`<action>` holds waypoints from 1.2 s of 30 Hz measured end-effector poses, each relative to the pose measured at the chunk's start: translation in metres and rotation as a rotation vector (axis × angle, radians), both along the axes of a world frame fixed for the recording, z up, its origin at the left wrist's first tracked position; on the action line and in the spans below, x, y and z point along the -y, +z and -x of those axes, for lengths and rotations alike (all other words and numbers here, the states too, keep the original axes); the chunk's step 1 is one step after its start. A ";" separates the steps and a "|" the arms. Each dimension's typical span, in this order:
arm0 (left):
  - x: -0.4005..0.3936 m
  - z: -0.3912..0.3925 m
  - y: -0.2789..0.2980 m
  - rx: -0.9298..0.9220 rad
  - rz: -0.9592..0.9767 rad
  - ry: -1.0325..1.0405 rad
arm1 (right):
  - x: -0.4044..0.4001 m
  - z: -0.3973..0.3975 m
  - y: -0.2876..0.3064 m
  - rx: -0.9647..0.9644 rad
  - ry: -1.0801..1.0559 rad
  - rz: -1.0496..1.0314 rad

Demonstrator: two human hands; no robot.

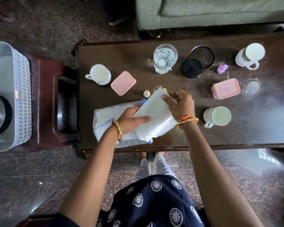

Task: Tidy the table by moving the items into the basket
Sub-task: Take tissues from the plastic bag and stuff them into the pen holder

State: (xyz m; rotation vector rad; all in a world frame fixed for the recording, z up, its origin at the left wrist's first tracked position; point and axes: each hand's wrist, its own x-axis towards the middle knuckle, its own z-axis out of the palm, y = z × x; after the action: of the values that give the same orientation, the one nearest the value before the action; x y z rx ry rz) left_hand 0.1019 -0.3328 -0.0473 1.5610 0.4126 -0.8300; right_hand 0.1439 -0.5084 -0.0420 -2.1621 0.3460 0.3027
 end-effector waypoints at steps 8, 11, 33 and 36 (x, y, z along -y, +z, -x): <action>-0.020 -0.021 0.006 0.022 0.079 0.091 | 0.039 -0.007 -0.003 -0.584 0.458 -0.253; -0.024 -0.026 0.000 -0.073 0.342 0.387 | 0.042 -0.005 -0.011 -0.577 0.307 -0.384; -0.021 0.017 -0.015 -0.139 0.180 0.197 | 0.030 0.023 -0.022 -0.617 0.039 -0.578; -0.025 0.012 -0.014 -0.177 0.220 0.178 | 0.033 0.021 -0.022 -0.611 0.036 -0.585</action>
State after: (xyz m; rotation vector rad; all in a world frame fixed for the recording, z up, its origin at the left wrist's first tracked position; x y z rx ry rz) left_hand 0.0895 -0.3079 -0.0610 1.2336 0.5607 -0.8475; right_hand 0.1228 -0.5411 -0.0636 -1.4656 0.4853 0.9639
